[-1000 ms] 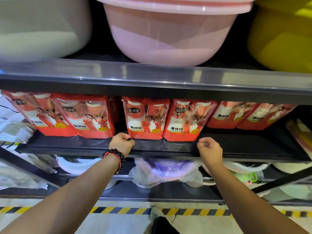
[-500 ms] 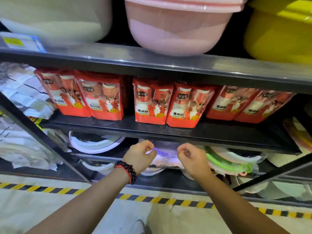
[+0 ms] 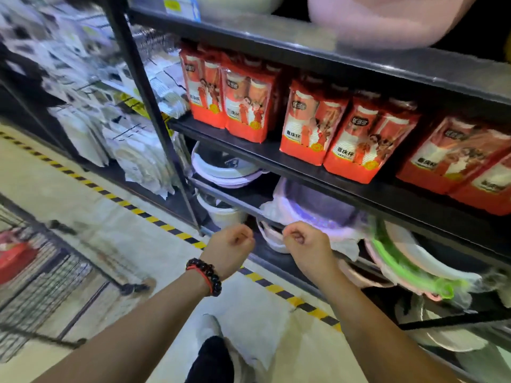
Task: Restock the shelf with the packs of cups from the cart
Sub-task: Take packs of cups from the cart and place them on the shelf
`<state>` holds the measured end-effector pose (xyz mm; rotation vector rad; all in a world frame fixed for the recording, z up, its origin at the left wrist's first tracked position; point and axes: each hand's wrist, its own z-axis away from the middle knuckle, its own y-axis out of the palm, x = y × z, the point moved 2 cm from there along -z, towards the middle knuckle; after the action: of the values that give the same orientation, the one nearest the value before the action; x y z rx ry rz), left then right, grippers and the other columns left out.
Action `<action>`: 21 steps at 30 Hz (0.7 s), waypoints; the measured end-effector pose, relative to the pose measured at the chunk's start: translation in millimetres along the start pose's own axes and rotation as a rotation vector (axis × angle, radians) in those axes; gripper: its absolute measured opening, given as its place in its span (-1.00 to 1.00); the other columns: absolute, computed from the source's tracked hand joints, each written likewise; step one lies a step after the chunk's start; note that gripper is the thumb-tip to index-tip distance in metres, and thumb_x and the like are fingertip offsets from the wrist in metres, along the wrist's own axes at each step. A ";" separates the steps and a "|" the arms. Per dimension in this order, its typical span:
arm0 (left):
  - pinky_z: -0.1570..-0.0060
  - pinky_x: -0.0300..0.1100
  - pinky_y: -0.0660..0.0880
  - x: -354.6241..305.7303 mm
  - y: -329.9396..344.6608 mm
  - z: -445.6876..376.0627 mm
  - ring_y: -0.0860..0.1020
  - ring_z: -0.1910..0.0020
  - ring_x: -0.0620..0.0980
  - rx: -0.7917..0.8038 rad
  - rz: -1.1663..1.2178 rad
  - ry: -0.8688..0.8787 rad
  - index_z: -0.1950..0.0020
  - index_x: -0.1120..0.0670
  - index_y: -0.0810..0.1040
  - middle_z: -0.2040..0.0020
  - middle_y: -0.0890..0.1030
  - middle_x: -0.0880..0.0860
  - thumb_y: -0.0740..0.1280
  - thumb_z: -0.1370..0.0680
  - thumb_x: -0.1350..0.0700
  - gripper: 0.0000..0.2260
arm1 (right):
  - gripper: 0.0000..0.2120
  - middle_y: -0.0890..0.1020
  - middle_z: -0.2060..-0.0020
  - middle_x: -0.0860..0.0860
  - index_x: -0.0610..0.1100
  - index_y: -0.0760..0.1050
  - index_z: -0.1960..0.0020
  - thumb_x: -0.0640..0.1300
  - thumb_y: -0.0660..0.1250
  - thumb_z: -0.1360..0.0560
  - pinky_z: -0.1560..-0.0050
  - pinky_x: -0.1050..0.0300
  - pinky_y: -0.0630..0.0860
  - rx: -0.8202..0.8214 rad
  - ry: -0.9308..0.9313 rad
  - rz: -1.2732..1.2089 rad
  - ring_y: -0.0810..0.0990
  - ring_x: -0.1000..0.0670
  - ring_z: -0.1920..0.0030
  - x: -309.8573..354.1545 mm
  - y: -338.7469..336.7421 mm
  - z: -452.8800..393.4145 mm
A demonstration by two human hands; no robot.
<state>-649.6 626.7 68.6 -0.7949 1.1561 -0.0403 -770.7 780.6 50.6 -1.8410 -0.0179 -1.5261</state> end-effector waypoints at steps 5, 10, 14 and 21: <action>0.29 -0.45 0.37 44.4 -47.0 44.5 0.56 0.15 -0.21 -0.152 0.029 -0.140 0.10 -0.08 0.57 0.12 0.63 -0.11 0.31 -0.54 0.06 -0.93 | -0.79 0.59 0.38 0.16 0.01 0.56 0.28 -0.19 0.35 -0.51 0.27 0.31 0.43 0.234 -0.039 -0.040 0.47 0.18 0.36 42.0 56.5 12.0; 0.18 -0.37 0.39 96.1 -105.1 98.7 0.56 0.07 -0.17 -0.326 0.077 -0.288 0.08 -0.12 0.54 0.09 0.60 -0.19 0.33 -0.54 0.06 -0.94 | -0.77 0.55 0.43 0.15 0.00 0.53 0.31 -0.15 0.35 -0.52 0.35 0.37 0.36 0.415 -0.151 -0.042 0.44 0.20 0.40 95.8 137.7 32.6; 0.24 -0.35 0.34 149.0 -154.3 149.4 0.54 0.11 -0.16 -0.429 0.064 -0.421 0.01 -0.08 0.56 0.12 0.58 -0.20 0.32 -0.54 0.03 -0.94 | -0.75 0.51 0.44 0.21 0.07 0.52 0.31 -0.15 0.35 -0.51 0.36 0.37 0.35 0.599 -0.192 -0.052 0.40 0.20 0.40 137.9 215.3 59.1; 0.16 -0.08 0.56 228.5 -238.5 229.5 0.59 0.14 -0.04 -0.538 0.111 -0.537 0.10 -0.07 0.54 0.13 0.60 -0.12 0.32 -0.55 0.06 -0.96 | -0.92 0.65 0.25 -0.04 -0.06 0.58 0.18 -0.15 0.40 -0.50 0.31 0.39 0.39 0.777 -0.329 0.020 0.51 0.09 0.28 207.6 338.0 108.3</action>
<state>-275.0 480.4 62.4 -1.1257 0.6933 0.5666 -467.5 502.8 50.8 -1.4093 -0.6505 -0.9730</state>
